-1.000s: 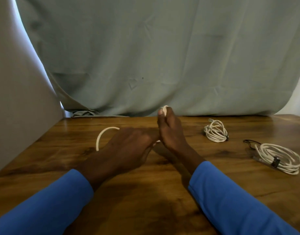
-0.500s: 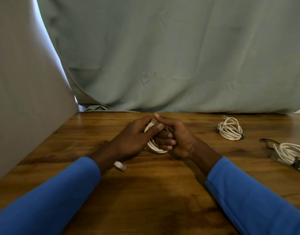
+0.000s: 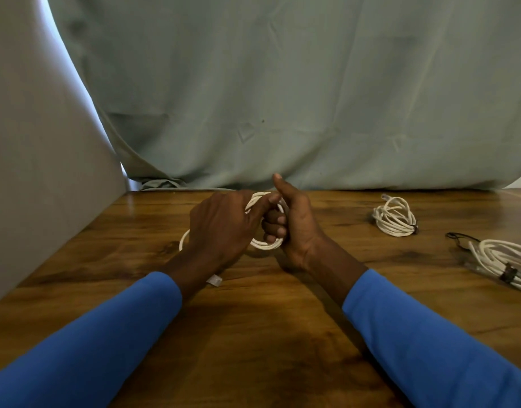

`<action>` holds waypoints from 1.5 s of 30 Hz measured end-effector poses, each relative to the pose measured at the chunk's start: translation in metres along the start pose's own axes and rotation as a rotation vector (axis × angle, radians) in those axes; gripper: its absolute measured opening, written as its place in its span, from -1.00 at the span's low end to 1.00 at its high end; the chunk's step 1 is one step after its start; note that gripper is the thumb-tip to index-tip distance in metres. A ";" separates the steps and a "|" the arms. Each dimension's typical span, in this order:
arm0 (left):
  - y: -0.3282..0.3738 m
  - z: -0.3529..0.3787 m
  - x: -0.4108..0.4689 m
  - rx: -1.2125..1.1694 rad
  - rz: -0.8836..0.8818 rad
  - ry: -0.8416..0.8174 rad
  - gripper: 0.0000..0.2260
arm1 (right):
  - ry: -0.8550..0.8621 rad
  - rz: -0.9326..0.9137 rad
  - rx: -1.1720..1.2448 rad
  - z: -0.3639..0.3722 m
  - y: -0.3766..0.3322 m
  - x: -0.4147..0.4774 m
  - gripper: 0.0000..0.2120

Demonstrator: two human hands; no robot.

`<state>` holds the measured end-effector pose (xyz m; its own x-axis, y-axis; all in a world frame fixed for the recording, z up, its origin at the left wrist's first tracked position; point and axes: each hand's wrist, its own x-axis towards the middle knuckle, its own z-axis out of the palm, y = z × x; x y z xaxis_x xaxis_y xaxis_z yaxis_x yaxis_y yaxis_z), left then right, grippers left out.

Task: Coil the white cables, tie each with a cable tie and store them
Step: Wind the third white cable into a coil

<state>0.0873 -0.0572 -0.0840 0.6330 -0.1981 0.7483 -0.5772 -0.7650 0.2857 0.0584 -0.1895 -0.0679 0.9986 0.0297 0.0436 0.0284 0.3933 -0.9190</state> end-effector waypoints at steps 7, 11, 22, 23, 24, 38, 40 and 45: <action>-0.018 -0.008 0.009 -0.061 0.247 -0.115 -0.39 | 0.119 -0.134 -0.297 -0.003 -0.001 -0.006 -0.53; -0.042 -0.027 0.016 0.050 0.427 -0.086 -0.59 | 0.032 -0.005 -0.287 -0.006 -0.002 -0.005 -0.51; -0.041 -0.026 0.013 -0.321 0.167 0.052 -0.78 | -0.084 0.031 -0.290 -0.002 -0.003 -0.002 -0.49; -0.040 -0.025 0.013 -0.353 0.156 0.033 -0.80 | -0.084 0.024 -0.256 -0.003 -0.004 -0.001 -0.50; -0.039 -0.024 0.012 -0.380 0.155 0.018 -0.82 | -0.087 0.031 -0.206 -0.005 -0.005 0.000 -0.51; -0.003 0.004 -0.016 -0.380 0.177 -0.321 -0.62 | 0.228 -0.141 0.483 -0.041 -0.020 0.022 -0.53; 0.003 0.004 -0.016 -0.324 0.293 -0.311 -0.63 | 0.244 -0.159 0.524 -0.042 -0.020 0.023 -0.53; 0.007 0.001 -0.018 -0.355 0.415 -0.289 -0.67 | 0.256 -0.140 0.561 -0.039 -0.019 0.021 -0.55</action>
<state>0.0720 -0.0598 -0.0958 0.4043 -0.6319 0.6612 -0.9104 -0.3477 0.2244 0.0805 -0.2328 -0.0648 0.9680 -0.2506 -0.0108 0.2013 0.8017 -0.5628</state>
